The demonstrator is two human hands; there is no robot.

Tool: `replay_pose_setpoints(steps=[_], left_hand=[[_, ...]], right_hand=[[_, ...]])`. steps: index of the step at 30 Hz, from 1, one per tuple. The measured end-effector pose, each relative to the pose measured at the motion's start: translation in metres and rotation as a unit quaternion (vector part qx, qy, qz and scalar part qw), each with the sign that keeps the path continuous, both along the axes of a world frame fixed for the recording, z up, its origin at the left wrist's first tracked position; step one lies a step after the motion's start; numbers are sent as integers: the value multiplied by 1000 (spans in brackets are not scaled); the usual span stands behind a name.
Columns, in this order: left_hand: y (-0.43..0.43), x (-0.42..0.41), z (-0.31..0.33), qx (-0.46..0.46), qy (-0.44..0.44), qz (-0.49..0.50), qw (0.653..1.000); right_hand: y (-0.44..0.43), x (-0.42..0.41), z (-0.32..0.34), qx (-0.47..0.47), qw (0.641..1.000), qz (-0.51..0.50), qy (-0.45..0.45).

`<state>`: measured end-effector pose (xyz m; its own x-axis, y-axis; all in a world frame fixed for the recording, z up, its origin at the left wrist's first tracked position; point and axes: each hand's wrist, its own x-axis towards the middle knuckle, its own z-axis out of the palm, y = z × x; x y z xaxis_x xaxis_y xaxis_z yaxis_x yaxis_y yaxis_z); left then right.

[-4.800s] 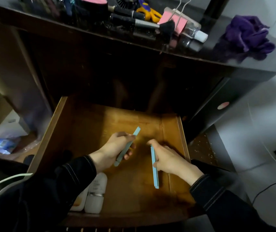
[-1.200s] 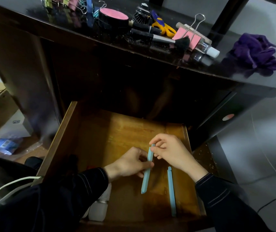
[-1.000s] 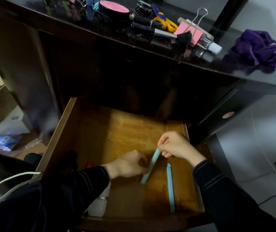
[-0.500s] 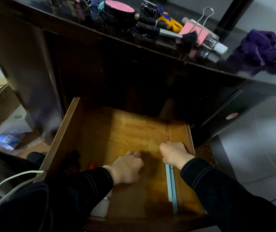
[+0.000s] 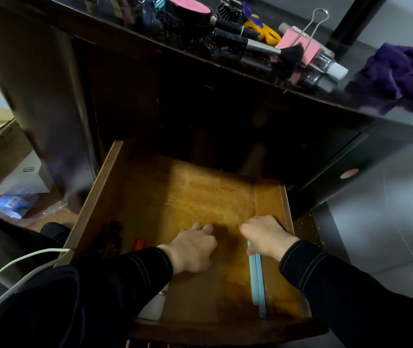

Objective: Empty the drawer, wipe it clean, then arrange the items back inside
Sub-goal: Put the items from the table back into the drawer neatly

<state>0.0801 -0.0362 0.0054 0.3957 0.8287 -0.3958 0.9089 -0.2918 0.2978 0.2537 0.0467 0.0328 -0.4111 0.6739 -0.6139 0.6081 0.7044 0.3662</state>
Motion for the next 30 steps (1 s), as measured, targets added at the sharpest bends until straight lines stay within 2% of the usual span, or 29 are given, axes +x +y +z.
replay_pose_setpoints(steps=[10, 18, 30], left_hand=[[1, -1, -2, -5, 0, 3, 1000], [2, -1, -3, -3, -2, 0, 1000], [2, -2, -2, -6, 0, -8, 1000]], right_hand=[[-13, 7, 2, -11, 999, 47, -17], [-14, 15, 1, 16, 996, 82, -14], [-25, 17, 3, 26, 996, 86, -16]])
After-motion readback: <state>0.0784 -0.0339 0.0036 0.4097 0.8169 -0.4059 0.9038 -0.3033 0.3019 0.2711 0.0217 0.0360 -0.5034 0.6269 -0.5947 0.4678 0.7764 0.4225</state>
